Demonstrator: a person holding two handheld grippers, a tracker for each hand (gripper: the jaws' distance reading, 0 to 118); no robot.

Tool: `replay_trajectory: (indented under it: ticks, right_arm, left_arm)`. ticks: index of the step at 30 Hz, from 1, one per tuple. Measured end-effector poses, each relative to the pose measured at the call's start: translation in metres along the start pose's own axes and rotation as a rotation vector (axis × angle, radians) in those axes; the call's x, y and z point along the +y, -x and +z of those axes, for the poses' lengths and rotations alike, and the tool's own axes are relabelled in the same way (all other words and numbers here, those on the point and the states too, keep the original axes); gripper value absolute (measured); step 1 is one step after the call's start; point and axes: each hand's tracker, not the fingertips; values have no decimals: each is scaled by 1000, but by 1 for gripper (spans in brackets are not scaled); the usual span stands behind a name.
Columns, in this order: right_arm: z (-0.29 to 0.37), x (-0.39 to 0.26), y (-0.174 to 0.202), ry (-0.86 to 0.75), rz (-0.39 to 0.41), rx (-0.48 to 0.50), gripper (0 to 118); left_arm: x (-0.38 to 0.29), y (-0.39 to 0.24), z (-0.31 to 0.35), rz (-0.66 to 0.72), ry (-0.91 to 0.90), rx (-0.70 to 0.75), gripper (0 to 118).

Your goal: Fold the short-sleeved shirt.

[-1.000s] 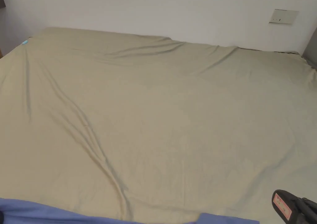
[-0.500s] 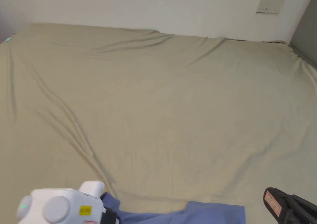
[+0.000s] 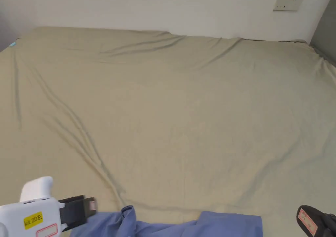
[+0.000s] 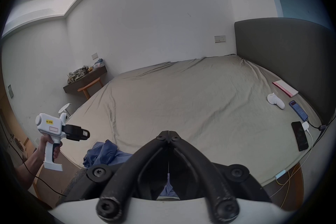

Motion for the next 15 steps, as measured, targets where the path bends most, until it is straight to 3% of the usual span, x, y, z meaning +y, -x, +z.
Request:
replay_trajectory:
  ticks: [1,2,3,6,10,13,15]
  right_arm:
    - [-1,-1,0,2,-5,3,0]
    - [-3,-2,0,6,-10,7,0]
    - [-4,-3,1,10,-13,9,0]
    - [-2,-7,3,12,-13,11,0]
    - [6,-12,-2,15,-17,-9,0]
    - [10,-14,-10,22,-49,-20,0]
    - [13,-15,-13,24,-58,-30,0]
  left_arm:
    - [-4,-5,-10,-53,19,98,0]
    - [-5,-8,-17,-143,-3,158,0]
    - [-8,-10,-30,-176,87,129,0]
    - [-21,-26,-65,-122,207,31,0]
    - [-60,-71,-89,-156,293,-122,0]
    - [-92,-100,-101,-217,344,-132,0]
    - [-96,-109,-94,-238,258,-123,0]
